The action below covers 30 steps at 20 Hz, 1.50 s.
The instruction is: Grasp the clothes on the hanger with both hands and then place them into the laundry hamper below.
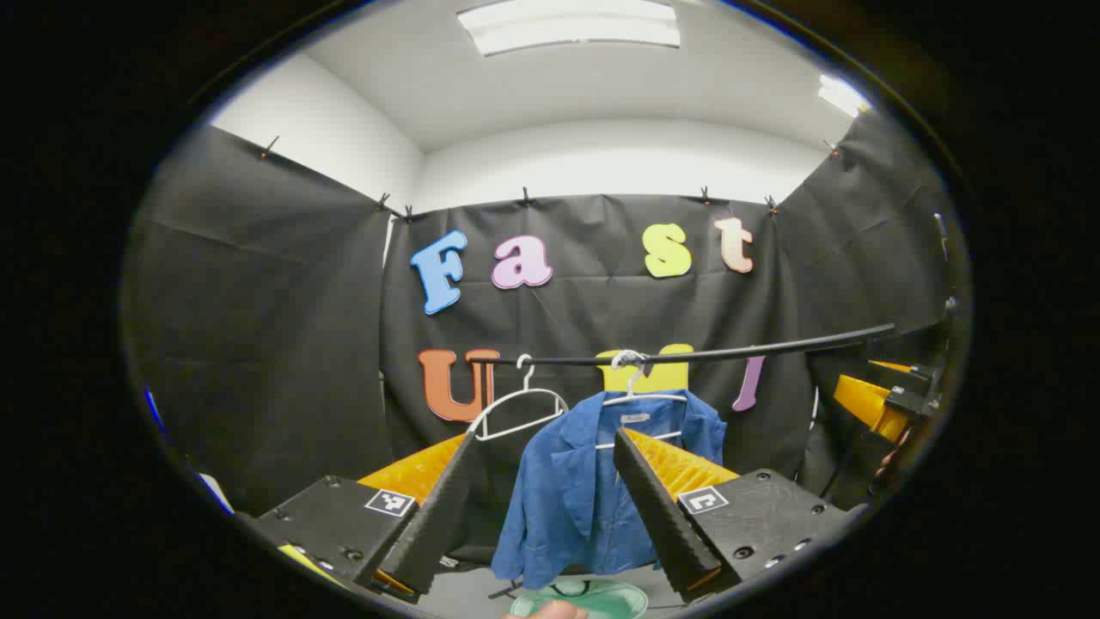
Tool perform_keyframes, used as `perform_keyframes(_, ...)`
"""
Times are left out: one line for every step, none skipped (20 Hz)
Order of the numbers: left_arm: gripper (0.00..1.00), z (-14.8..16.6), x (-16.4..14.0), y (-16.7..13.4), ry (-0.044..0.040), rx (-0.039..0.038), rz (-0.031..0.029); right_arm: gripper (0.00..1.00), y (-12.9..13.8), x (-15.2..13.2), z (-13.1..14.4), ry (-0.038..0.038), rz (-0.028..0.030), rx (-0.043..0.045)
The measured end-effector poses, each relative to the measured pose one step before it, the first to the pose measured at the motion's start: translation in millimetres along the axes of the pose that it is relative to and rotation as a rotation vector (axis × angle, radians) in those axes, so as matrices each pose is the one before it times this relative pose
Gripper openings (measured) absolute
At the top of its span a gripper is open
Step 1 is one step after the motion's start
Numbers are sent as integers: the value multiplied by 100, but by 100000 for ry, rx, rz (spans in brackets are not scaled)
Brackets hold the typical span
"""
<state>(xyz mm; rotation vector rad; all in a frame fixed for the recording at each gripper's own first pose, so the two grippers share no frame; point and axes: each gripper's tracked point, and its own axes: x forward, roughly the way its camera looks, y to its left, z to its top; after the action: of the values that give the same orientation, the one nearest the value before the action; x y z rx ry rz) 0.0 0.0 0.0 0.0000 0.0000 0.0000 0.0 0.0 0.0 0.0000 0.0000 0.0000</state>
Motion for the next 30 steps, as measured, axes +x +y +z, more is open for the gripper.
perform_keyframes(99, -614, 229, 344, 1871, -454, 453, 100, 356, 139, -698, 1635, -196, 146)
perform_keyframes(99, -158, 214, 144, 839, -362, -225, 100, 492, 183, -285, 611, 512, 559)
perform_keyframes(99, 164, 137, 200, -531, -214, 252, 100, 269, 249, -181, 602, -81, 186)
perform_keyframes(99, 404, 202, 416, -1297, 193, 636, 100, 83, 224, -125, 391, -386, -223)
perform_keyframes(99, 85, 134, 172, -392, 488, 441, 99, -24, 92, 56, -490, -683, -276)
perform_keyframes(100, -138, 111, 80, 45, 924, 194, 99, 20, 97, 177, -1005, -550, -95)
perform_keyframes(100, -149, 197, 27, 263, 912, 75, 100, 160, 234, -33, -377, -80, -62)
perform_keyframes(100, 45, 62, 16, 63, 542, -150, 99, 322, 198, -112, 542, 647, -234)
perform_keyframes(100, 91, 76, -24, 54, 179, -93, 100, 374, 147, -266, 443, 822, -359)
perform_keyframes(100, 233, -9, 31, -495, 73, 31, 100, 255, 252, 142, -114, 615, -278)
perform_keyframes(100, 400, 3, 116, -1178, -18, 162, 99, 210, 245, 136, -224, 465, -133)
perform_keyframes(100, 338, 103, 166, -1290, 12, 248, 100, 415, 302, 109, 152, 682, -47)
perform_keyframes(100, 91, 23, 83, -671, -135, 69, 99, 438, 236, 7, 291, 868, 98)
perform_keyframes(100, -71, 102, 85, -15, -120, 83, 100, 384, 180, 27, -69, 571, 164)
perform_keyframes(100, -237, 100, 45, 477, 32, -31, 99, 230, 177, -8, -183, 366, 71)
perform_keyframes(100, 15, -26, 139, 267, 171, 71, 99, 369, 115, -45, -137, 444, -195)
perform_keyframes(100, 143, -13, 213, -244, 305, 126, 99, 271, 145, -114, 157, 333, -347)
perform_keyframes(100, 135, -102, 163, -838, 244, 294, 99, 248, 156, -82, 273, 458, -418)
perform_keyframes(100, 110, 11, 175, -687, 272, 163, 99, 196, 101, -166, 162, 185, -415)
perform_keyframes(100, -18, 29, 56, -284, 91, -12, 99, 133, 58, -99, 308, 95, -167)
perform_keyframes(100, -217, -15, -18, 140, -109, -590, 99, 193, 252, -110, 509, 110, 121)
perform_keyframes(100, -21, -92, -23, -332, -326, -428, 99, 133, 89, -167, 540, -47, 329)
perform_keyframes(100, 94, 37, 249, -226, -202, 105, 99, 174, 119, -237, 525, 68, 177)
perform_keyframes(100, -61, 50, 200, -167, -40, 262, 99, 85, 93, -150, 277, -176, 57)
perform_keyframes(100, -75, 40, 232, -241, 79, 98, 99, 48, -58, -119, -26, -315, 204)
perform_keyframes(100, -1, 72, 77, 11, -80, -470, 100, 12, 30, -191, 316, -557, 120)
perform_keyframes(100, 41, -10, -52, 1, -432, -871, 99, 144, 38, -271, 382, -290, 229)
perform_keyframes(99, 73, -25, 148, -396, -642, -482, 99, 103, 32, -165, 373, -378, 145)
perform_keyframes(100, 23, 78, 240, -396, -411, -151, 99, 121, 91, -127, 333, -383, 2)
perform_keyframes(100, -1, 64, 320, -217, -329, 287, 99, 250, 162, -85, 313, -369, -94)
